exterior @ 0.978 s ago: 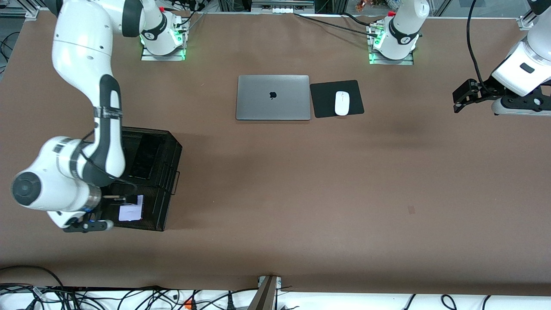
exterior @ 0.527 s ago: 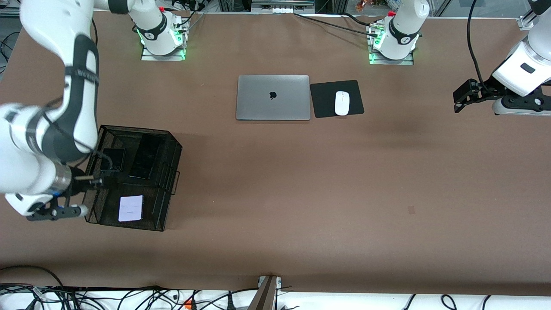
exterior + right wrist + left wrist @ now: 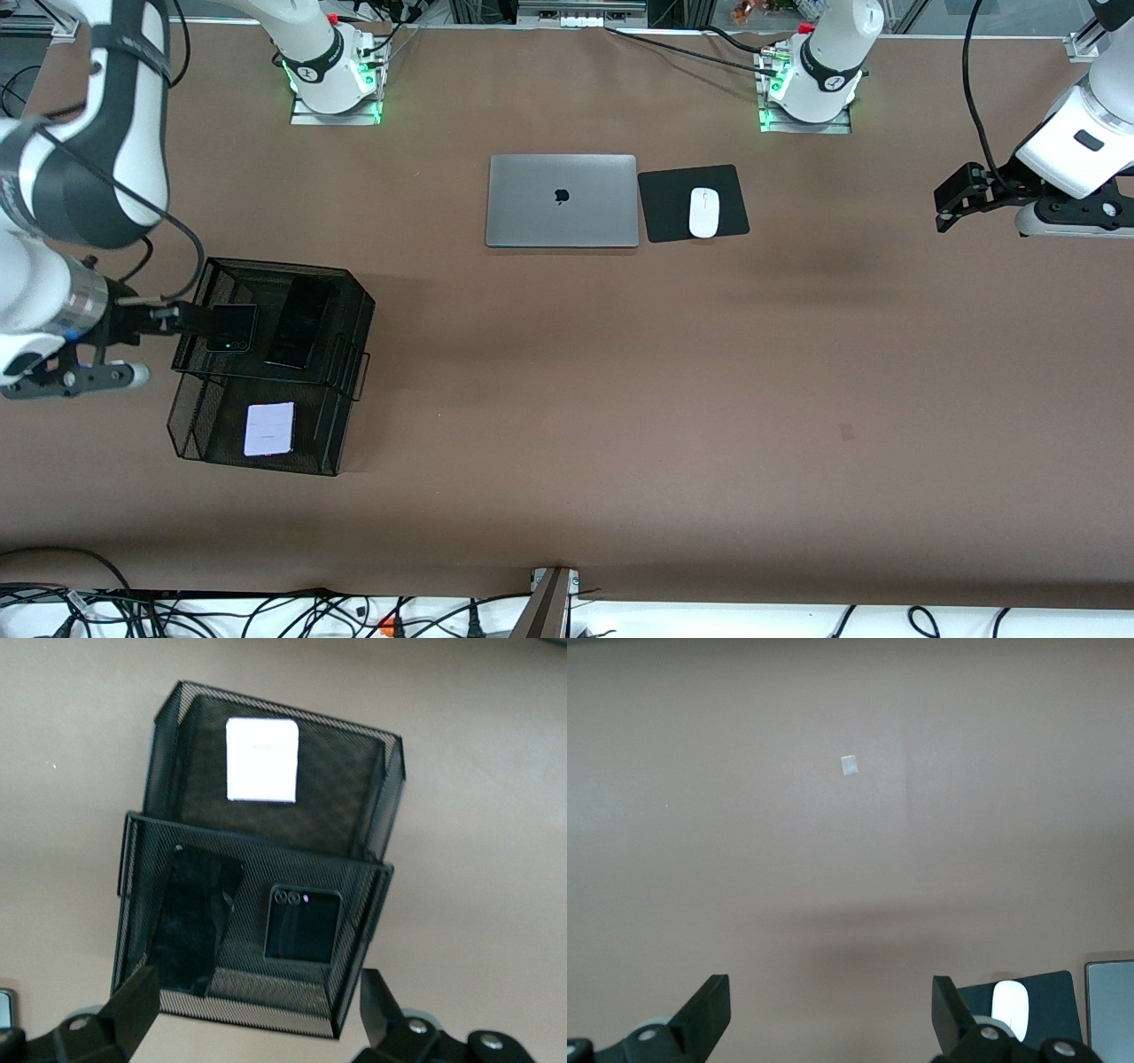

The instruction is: Place phones with both arms

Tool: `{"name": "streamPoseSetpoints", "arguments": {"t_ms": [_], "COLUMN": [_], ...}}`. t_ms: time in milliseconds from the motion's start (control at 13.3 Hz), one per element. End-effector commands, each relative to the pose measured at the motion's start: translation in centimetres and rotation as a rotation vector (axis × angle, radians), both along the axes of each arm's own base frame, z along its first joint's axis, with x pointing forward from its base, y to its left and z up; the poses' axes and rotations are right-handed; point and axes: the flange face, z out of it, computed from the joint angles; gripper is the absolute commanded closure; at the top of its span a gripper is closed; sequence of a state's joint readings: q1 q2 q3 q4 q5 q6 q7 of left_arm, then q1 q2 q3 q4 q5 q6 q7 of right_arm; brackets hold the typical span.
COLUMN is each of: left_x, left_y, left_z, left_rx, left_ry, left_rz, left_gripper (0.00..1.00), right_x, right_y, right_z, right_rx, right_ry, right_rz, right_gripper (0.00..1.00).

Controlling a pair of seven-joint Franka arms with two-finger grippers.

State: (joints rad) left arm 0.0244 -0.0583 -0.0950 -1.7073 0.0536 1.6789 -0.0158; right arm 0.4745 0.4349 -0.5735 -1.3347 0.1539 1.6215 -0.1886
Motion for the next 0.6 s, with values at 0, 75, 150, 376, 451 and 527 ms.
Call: {"name": "streamPoseSetpoints", "arguments": {"t_ms": [0, 75, 150, 376, 451, 527], "left_x": [0.2, 0.2, 0.2, 0.2, 0.2, 0.2], "left_y": [0.4, 0.5, 0.5, 0.5, 0.5, 0.5], "left_z": [0.5, 0.5, 0.5, 0.5, 0.5, 0.5], "left_rx": [-0.008, -0.006, -0.006, -0.008, -0.008, -0.006], "left_ry": [0.006, 0.006, 0.006, 0.006, 0.006, 0.005], "left_rz": [0.003, 0.003, 0.004, 0.006, 0.004, 0.003], "left_gripper": [0.00, 0.00, 0.00, 0.00, 0.00, 0.00], "right_x": [-4.9, -6.2, -7.4, -9.1, -9.6, -9.8], "right_y": [-2.1, -2.5, -3.0, -3.5, -4.2, -4.4], "right_z": [2.4, 2.9, 3.5, 5.5, 6.2, 6.5], "right_rx": [0.026, 0.016, 0.012, 0.013, 0.013, 0.015], "right_ry": [-0.023, -0.038, -0.045, -0.056, -0.041, -0.032], "right_rz": [-0.031, -0.041, -0.072, -0.114, -0.133, -0.135], "right_gripper": [0.00, 0.00, 0.00, 0.00, 0.00, 0.00]}}
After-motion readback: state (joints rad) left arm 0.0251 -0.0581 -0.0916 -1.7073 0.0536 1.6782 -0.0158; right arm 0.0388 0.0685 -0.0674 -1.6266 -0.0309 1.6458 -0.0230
